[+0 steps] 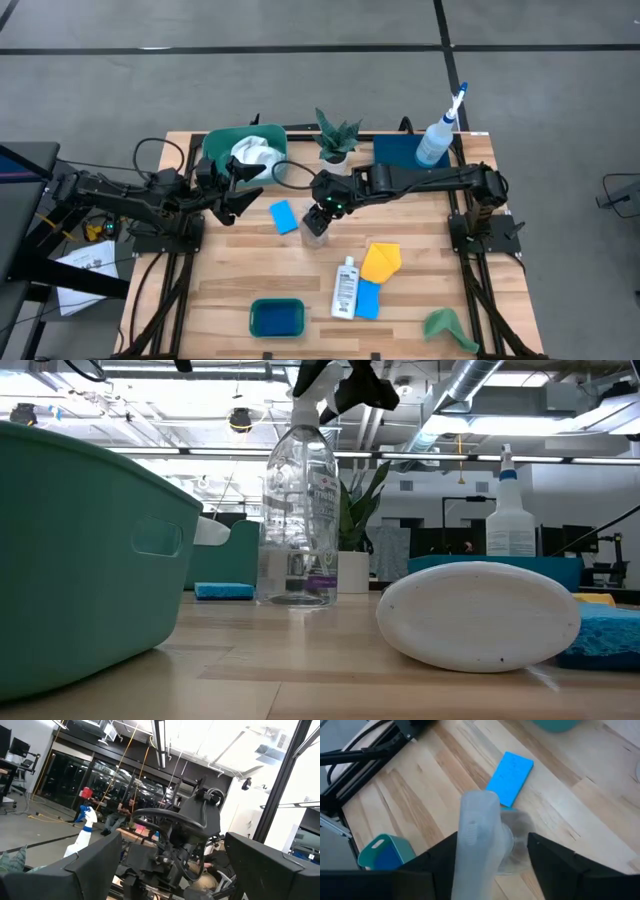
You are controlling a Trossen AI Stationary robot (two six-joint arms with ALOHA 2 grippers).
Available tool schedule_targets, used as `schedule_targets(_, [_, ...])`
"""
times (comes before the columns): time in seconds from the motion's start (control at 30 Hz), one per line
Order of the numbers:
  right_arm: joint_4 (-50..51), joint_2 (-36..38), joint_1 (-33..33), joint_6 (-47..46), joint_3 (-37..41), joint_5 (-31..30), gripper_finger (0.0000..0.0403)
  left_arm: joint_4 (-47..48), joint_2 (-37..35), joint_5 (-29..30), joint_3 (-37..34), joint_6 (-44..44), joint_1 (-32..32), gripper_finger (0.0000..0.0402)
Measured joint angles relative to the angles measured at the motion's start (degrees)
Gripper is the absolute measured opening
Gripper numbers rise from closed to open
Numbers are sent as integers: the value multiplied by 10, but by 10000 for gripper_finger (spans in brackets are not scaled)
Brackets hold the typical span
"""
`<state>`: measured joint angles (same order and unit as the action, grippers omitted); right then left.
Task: Pick & Place Kitchen Items
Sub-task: Put the transparent spray bottle into the blue bin
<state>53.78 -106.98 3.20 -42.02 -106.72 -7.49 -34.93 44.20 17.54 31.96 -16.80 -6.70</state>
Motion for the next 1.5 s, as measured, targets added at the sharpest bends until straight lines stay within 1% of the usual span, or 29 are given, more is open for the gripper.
schedule_targets(0.07, [0, 0, 0, 3, 0, 0, 188, 0, 0, 0, 0, 0, 0, 347])
schedule_targets(0.23, [0, 2, 0, 23, 0, -12, 83, 0, 0, 0, 0, 0, 0, 347])
schedule_targets(0.33, [-6, 3, 0, 31, 0, -4, 81, 0, 0, 0, 0, 0, 0, 347])
schedule_targets(0.43, [29, 1, 2, 33, -21, -12, 81, 0, 0, 0, 0, 0, 0, 347])
schedule_targets(0.57, [106, 2, 2, 34, -79, -61, 81, 1, 0, 0, 0, 0, 0, 347])
schedule_targets(0.7, [214, 2, 4, 24, -160, -122, 81, 1, 0, 0, 0, 0, 0, 347])
schedule_targets(0.83, [298, 3, 5, 13, -230, -140, 80, 1, 0, 0, 0, 0, 0, 347])
schedule_targets(0.93, [368, 3, 5, 0, -268, -156, 80, 1, 0, 0, 0, 0, 0, 347])
schedule_targets(1.1, [364, 37, -6, -5, -272, -152, 75, 1, 0, 0, 0, 0, 0, 347])
schedule_targets(1.27, [363, 76, -32, -28, -263, -155, 75, 1, 0, 0, 0, -1, 0, 347])
schedule_targets(1.4, [364, 113, -64, -35, -215, -161, 72, 1, 0, 0, 0, -1, 0, 347])
schedule_targets(1.5, [362, 149, -100, -35, -152, -165, 72, 1, 0, 0, 0, 0, 0, 347])
